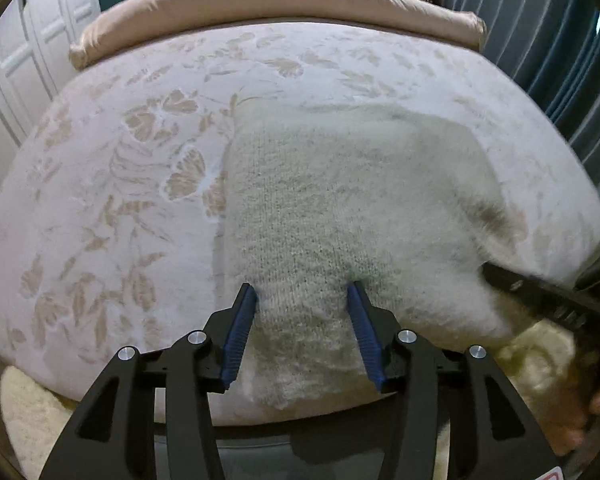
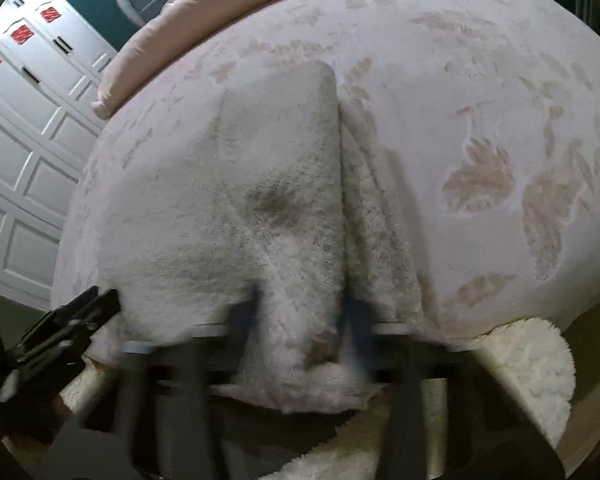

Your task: Fold small clothes

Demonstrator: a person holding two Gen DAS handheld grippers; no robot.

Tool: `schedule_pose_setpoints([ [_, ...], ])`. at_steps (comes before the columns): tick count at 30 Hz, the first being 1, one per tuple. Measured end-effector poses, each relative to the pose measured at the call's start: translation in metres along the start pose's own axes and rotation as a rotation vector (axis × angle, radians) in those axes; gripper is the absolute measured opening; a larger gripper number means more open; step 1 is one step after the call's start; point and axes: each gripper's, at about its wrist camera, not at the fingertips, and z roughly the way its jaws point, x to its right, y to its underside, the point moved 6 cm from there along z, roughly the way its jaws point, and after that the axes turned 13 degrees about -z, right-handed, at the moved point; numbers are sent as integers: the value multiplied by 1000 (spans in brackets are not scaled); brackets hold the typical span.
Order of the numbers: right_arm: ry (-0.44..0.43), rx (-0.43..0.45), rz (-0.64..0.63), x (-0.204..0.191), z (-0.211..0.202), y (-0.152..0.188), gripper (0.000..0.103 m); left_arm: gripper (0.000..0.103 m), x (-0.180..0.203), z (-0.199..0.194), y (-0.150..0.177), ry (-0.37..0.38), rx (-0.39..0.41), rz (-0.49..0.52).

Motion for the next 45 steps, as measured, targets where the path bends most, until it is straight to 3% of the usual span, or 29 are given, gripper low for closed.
schedule_pose_setpoints([
  [2,-101,100,46,-2,-30,-10,15,48,-1,0,2,-20,-2,11],
  [4,-106,177,37,-2,-56,-18,14,48,-1,0,3,-18,-10,12],
  [7,-12,80,20,13,-29,-5,14,48,2,2,6,-31,-13,24],
  [8,39,-22,13,23,0,9,16,48,4,5,8,-34,-20,31],
  [9,23,-60,30,27,16,18,17,49,6,7,10,-40,-26,34],
  [12,26,-15,57,26,-5,9,22,50,7,9,11,-73,-11,50],
  [17,158,92,-5,14,-53,-13,25,50,5,9,11,-77,-18,33],
  [20,126,127,-72,-8,-63,-24,25,50,6,8,11,-80,-16,31],
  [22,137,89,-124,-19,-46,-22,25,50,5,8,11,-81,-15,32],
  [26,109,-107,-145,-22,23,11,23,50,5,9,11,-82,-20,33],
  [29,160,-88,-208,-32,12,8,24,51,4,9,12,-88,-16,34],
  [31,150,-47,-217,-42,-7,-3,26,51,3,9,12,-86,-17,25],
  [33,132,-10,-219,-44,-21,-8,35,52,2,10,11,-86,-17,17],
  [37,120,-116,-203,-34,26,20,35,54,2,11,13,-93,-20,18],
  [39,138,-88,-226,-39,22,21,36,55,2,10,15,-99,-15,27],
  [43,131,-12,-216,-40,-10,-6,36,54,-6,-3,8,-24,-33,-53],
  [45,115,39,-174,-28,-25,-28,47,54,-10,-14,-5,38,-18,-122],
])
